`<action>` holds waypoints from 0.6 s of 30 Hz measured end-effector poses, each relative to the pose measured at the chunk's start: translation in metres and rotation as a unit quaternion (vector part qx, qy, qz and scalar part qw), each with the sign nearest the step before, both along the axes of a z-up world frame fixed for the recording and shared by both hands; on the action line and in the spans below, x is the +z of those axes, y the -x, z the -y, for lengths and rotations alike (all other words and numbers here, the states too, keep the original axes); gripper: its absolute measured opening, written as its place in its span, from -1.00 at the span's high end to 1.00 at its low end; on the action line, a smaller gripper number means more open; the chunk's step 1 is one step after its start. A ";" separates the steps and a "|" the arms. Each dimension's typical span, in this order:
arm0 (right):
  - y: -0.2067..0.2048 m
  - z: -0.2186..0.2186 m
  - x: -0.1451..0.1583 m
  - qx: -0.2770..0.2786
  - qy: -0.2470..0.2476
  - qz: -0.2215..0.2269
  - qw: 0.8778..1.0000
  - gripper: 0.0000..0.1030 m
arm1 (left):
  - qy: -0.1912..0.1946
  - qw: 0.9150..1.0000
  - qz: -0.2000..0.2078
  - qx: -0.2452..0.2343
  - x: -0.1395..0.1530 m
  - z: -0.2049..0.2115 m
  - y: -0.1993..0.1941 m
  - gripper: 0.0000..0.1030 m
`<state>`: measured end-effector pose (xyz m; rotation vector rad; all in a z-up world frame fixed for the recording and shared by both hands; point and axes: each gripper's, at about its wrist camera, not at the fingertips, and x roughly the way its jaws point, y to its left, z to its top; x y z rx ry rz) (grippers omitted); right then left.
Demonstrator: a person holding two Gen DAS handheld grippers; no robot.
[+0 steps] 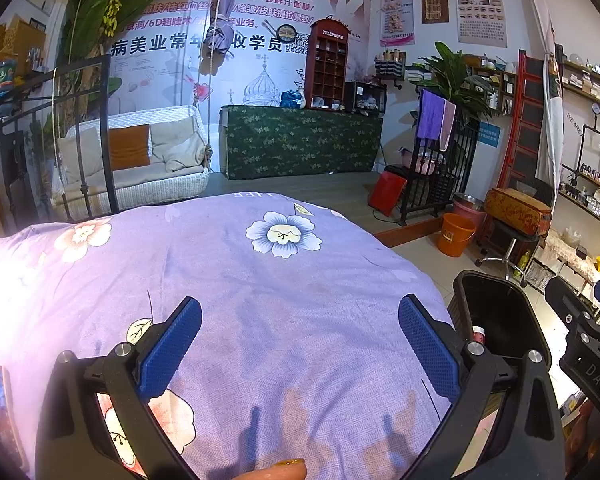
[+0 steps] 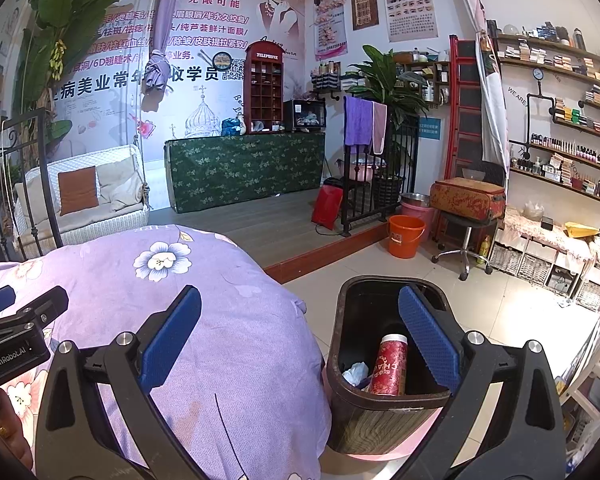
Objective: Collect trash
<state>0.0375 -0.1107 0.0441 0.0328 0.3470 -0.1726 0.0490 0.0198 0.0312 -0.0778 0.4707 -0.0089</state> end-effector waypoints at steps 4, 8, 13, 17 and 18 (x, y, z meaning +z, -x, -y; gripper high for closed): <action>0.000 0.000 0.000 0.000 -0.002 0.000 1.000 -0.89 | 0.001 1.000 -0.001 0.000 0.000 0.001 0.000 -0.88; 0.000 0.000 -0.001 0.001 -0.001 -0.001 1.000 -0.89 | 0.000 1.000 -0.001 0.000 0.000 0.001 0.001 -0.88; 0.000 -0.003 -0.002 0.002 0.000 -0.001 1.000 -0.89 | 0.000 1.000 -0.002 0.000 0.000 0.001 0.000 -0.88; -0.001 -0.003 -0.002 0.002 -0.001 -0.003 1.000 -0.89 | 0.000 1.000 -0.002 -0.001 0.000 0.000 0.000 -0.88; -0.001 -0.004 -0.002 0.002 0.000 -0.003 1.000 -0.89 | 0.000 1.000 -0.002 -0.001 0.000 0.000 0.000 -0.88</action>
